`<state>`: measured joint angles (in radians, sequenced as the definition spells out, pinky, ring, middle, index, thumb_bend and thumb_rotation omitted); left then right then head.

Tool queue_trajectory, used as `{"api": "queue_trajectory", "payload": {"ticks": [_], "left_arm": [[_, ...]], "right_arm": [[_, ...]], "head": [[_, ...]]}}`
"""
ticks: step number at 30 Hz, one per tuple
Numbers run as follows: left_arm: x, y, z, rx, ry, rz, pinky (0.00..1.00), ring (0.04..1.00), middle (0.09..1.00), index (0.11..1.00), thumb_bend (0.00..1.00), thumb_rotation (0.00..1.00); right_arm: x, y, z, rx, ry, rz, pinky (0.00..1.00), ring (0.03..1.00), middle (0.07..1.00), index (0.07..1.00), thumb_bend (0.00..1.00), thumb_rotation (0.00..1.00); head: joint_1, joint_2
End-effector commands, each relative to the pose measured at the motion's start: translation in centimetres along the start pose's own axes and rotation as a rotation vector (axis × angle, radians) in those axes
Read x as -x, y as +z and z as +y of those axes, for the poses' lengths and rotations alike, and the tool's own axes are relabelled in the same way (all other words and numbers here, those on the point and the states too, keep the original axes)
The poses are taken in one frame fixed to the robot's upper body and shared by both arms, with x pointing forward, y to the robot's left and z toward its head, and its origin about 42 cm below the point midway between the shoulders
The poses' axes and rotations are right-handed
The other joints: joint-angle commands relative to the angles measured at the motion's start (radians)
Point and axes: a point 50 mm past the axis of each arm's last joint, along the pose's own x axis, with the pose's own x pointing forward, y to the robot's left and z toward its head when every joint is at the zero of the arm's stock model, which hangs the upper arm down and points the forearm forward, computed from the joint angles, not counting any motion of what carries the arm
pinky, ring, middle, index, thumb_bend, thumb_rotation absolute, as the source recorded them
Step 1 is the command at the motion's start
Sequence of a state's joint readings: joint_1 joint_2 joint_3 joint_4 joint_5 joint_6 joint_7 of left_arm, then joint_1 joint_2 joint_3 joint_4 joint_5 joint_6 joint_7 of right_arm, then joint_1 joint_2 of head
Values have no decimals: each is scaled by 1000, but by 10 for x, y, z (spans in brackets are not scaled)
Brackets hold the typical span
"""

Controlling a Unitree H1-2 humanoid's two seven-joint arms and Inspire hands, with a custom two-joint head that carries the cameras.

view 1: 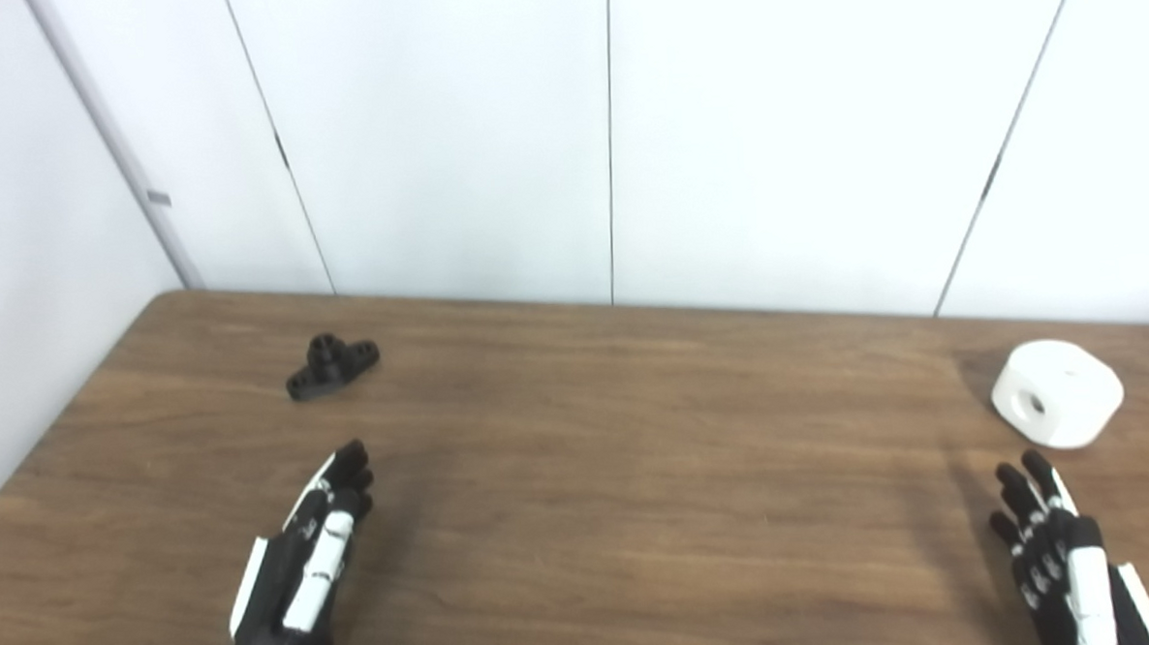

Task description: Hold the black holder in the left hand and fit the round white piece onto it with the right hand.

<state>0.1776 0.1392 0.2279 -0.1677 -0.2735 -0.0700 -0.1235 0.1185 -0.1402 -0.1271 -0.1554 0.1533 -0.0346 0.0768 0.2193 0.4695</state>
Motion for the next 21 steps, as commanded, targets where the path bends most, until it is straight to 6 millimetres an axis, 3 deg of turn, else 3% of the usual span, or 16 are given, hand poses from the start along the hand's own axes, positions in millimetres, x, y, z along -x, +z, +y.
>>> {"api": "queue_trajectory", "payload": {"ticks": [1,15,21], "left_arm": [[-1,-6,-5,15,3,-12,955,942,936,905,441,609],[1,-12,-16,23,-13,-18,976,954,946,913,349,600],[1,-12,-20,9,-16,-23,970,952,939,917,399,599]], "right_arm": [[3,-11,-6,-2,-7,38,1000,996,967,996,571,1000],[3,-12,-15,0,-3,29,1000,1000,984,1000,574,1000],[4,-11,-15,-17,-39,39,1000,994,952,1000,602,969]], "head": [[2,-1],[79,-25],[106,-24]]}}
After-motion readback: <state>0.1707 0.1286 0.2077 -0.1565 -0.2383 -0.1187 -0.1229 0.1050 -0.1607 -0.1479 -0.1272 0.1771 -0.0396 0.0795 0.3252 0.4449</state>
